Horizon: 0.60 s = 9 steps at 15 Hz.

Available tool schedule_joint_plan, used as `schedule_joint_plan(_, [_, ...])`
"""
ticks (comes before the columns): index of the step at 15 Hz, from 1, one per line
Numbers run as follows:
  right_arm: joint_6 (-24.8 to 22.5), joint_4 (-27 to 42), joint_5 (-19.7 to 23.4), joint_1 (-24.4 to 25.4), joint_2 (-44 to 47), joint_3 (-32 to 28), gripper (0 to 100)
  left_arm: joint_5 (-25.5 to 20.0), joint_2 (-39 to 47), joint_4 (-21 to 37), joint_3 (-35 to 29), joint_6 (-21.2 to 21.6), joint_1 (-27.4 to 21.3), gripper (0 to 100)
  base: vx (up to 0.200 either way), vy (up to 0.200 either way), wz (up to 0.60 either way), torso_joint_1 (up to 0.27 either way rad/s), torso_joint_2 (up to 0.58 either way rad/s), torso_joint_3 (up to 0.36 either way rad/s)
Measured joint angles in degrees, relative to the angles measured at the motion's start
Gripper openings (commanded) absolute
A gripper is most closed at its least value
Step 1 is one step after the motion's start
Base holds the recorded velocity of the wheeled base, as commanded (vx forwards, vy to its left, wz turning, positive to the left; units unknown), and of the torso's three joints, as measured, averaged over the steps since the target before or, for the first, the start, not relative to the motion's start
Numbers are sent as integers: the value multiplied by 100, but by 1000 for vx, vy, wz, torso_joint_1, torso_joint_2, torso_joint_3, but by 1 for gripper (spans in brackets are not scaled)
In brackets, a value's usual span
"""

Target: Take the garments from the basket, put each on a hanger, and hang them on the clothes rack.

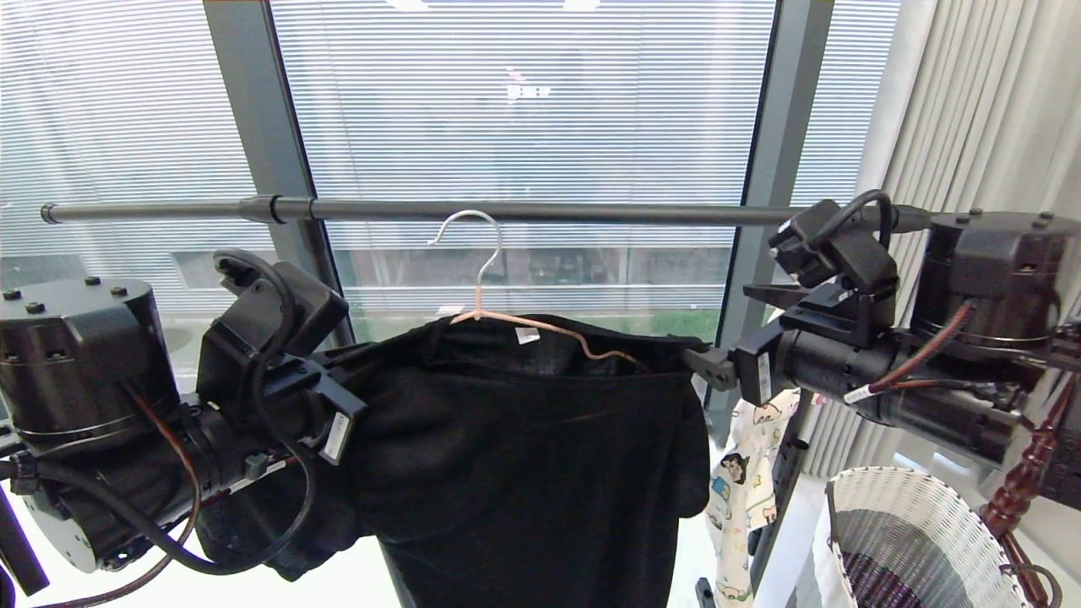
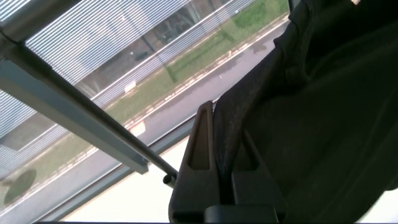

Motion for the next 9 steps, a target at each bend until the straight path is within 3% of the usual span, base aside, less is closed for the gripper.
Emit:
schedule_joint_plan(4, [-141, 951, 707, 245, -686, -5, 100, 0, 35, 5, -20, -7, -90, 0, 0, 0, 0, 0, 0, 0])
schedule_joint_plan(9, [-328, 1358, 866, 273, -1061, -16, 100, -5, 35, 6, -2, -33, -357, 0, 0, 0, 0, 0, 0, 0])
